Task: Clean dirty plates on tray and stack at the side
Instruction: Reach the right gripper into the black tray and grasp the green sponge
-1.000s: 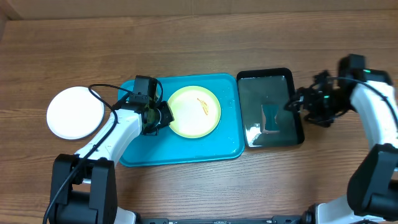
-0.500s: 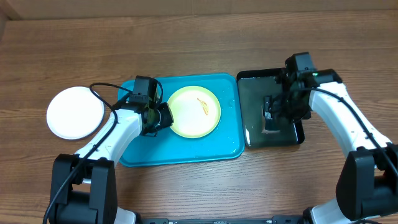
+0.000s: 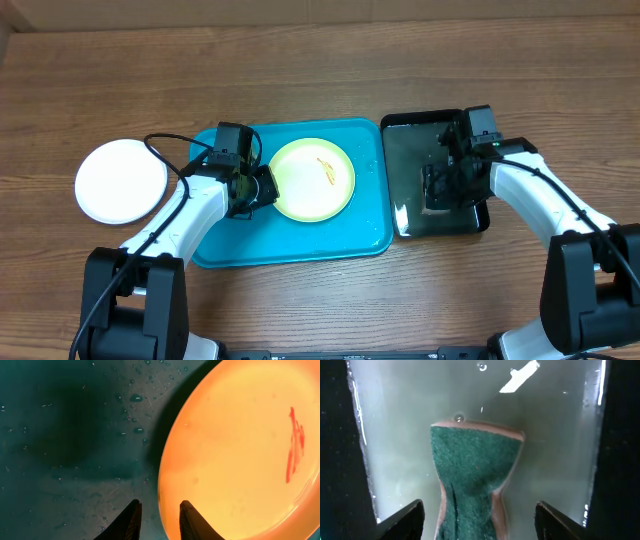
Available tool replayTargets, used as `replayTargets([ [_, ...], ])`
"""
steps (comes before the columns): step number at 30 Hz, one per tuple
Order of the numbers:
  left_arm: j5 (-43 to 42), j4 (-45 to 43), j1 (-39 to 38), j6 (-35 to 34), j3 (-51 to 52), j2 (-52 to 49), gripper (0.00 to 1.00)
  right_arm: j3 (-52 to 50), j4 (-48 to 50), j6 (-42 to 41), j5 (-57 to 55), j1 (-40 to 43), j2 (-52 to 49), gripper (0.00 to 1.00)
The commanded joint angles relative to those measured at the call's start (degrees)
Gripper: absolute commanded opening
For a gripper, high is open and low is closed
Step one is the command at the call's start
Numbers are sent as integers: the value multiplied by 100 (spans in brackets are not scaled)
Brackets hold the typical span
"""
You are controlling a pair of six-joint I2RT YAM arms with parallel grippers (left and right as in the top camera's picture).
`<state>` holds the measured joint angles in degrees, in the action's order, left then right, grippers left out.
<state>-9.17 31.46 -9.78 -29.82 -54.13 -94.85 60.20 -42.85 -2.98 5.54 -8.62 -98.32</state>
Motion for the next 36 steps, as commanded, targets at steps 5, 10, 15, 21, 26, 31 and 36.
replayTargets([
  [5, 63, -24, -37, 109, -24, -52, 27, -37, 125, -13, 111, -2, 24, 66],
  [10, 61, -24, -37, 109, -24, -52, 27, -50, 175, -17, 116, -2, 24, 59],
  [15, 59, -24, -37, 107, -24, -52, 27, -118, 280, -20, 118, -7, 24, 57],
  [21, 59, -26, -37, 107, -24, -52, 27, -313, 518, -20, 120, -7, 24, 56],
  [26, 59, -28, -37, 107, -24, -52, 27, -549, 769, -20, 122, -7, 24, 54],
  [31, 61, -42, -37, 107, -24, -52, 27, -551, 776, -20, 297, -7, 24, 46],
  [36, 59, -42, -37, 107, -24, -52, 29, -551, 776, -22, 420, -7, 24, 48],
])
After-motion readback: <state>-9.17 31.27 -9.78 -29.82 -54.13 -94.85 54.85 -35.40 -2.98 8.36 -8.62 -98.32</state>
